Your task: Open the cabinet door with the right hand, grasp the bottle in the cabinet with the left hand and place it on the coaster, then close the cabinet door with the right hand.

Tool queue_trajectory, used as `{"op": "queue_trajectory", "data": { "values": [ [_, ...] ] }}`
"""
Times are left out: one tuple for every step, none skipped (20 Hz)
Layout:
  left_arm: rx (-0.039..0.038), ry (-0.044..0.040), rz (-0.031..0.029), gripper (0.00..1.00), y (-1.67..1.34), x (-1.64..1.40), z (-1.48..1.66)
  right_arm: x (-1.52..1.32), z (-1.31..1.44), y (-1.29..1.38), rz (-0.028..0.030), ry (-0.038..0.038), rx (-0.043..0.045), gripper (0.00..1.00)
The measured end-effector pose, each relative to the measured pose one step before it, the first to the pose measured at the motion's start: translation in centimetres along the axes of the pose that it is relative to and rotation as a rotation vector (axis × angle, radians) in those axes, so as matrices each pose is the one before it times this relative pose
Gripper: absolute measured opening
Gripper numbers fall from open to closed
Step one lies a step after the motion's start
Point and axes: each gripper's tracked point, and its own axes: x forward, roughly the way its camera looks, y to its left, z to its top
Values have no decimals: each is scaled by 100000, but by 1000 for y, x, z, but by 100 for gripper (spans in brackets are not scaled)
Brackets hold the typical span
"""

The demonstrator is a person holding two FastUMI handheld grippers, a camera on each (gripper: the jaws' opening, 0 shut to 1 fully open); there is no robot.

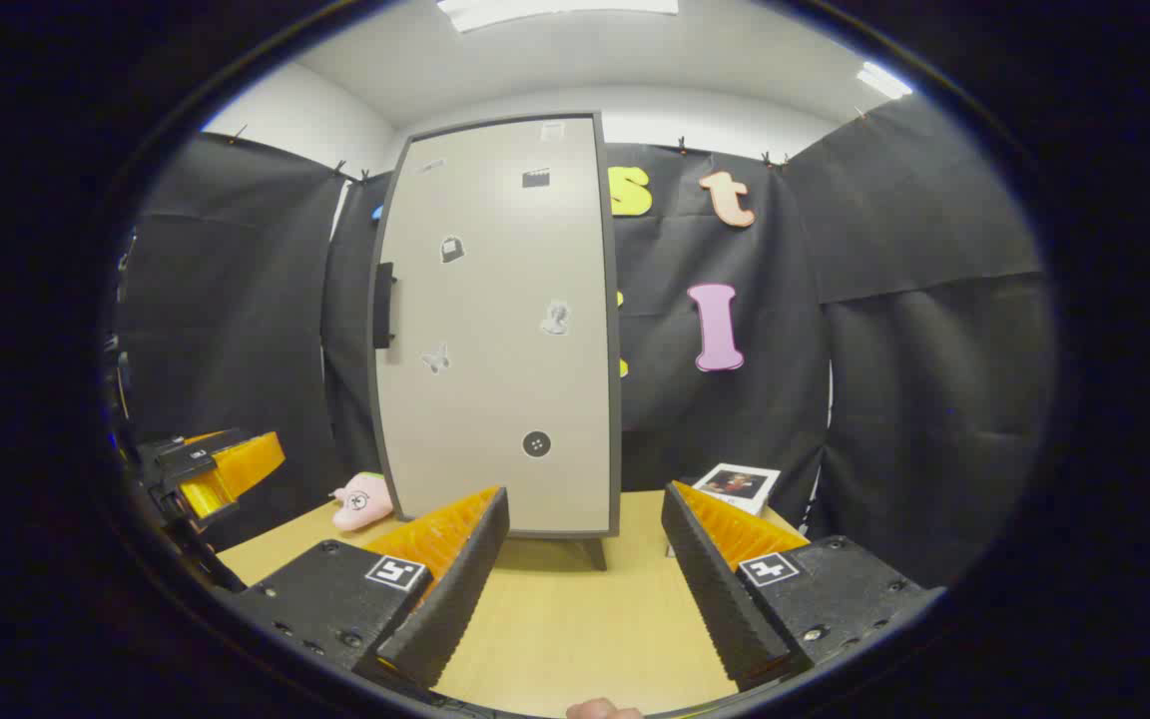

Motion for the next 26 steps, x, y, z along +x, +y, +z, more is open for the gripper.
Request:
{"op": "queue_trajectory", "data": {
  "values": [
    [-148, -354, 7, 95, 44, -7, 29, 68, 60, 260, 694, -412, 63, 99],
    [-107, -251, 104, 95, 79, -35, 33, 61, -83, 271, 408, -8, -506, 99],
    [-79, -21, 289, 95, 34, -35, 77, 41, 25, 157, 324, -79, -861, 94],
    [0, -126, 155, 95, 52, -50, 118, 2, 78, 111, 255, -480, -805, 94],
    [257, -353, 383, 95, 149, 86, 103, -3, 150, 123, 217, -535, -722, 99],
    [276, -162, 268, 94, 77, 57, 42, -12, 163, 199, 75, -508, -353, 94],
    [-11, 80, -87, 95, -39, 7, 8, 0, 58, 54, 183, -259, 159, 94],
    [-351, -213, -365, 95, -54, 22, 29, 19, -113, 81, 213, 48, 513, 94],
    [-326, -38, -536, 95, -119, -79, 32, -11, -36, 107, 256, 48, 708, 94],
    [211, 12, -230, 95, -42, -3, 33, -31, -139, 116, 86, 239, 527, 94],
    [670, 181, -1, 95, 24, 79, -93, -23, -51, -40, 12, 208, 194, 94],
    [542, 13, -164, 94, -83, -21, 33, -67, -108, 76, -144, 188, -56, 99],
    [188, -59, -370, 95, -104, 60, 58, -11, 30, -46, -234, 150, -128, 94],
    [49, -16, -400, 95, -120, -14, 55, -17, -60, -62, -218, -2, -80, 94],
    [106, 53, -144, 95, -59, 4, -57, -6, 16, -51, -204, 2, 51, 94],
    [113, 126, -66, 95, -27, -8, -16, -3, -62, 9, -194, 107, 203, 94],
    [131, -30, 12, 95, -3, -9, -67, -25, 69, 65, -83, -105, 239, 94],
    [118, -161, -14, 95, 19, -14, 42, -98, 42, 34, -84, -198, 92, 94],
    [177, 209, -26, 95, 18, 6, -40, -50, 92, 39, -136, -315, -23, 94],
    [91, 124, 103, 94, 29, -74, 26, -20, -27, 57, 35, -149, -153, 94],
    [-44, -37, 24, 94, 83, 14, -76, -45, 7, 6, 14, -110, -97, 94],
    [-16, -41, 96, 95, 35, -20, 95, -16, 19, 49, 63, -161, -27, 94],
    [29, -165, 104, 94, 106, -133, 102, 4, -4, 56, 140, -28, 105, 94],
    [91, -94, 169, 95, 30, -46, 18, -80, -7, 161, 276, 62, 158, 94],
    [100, -127, 69, 95, 45, -54, 56, 5, 80, 78, 249, -105, 123, 99],
    [207, -116, 145, 95, 81, -77, -32, -34, 118, 112, 408, -246, -71, 94]
  ]
}}
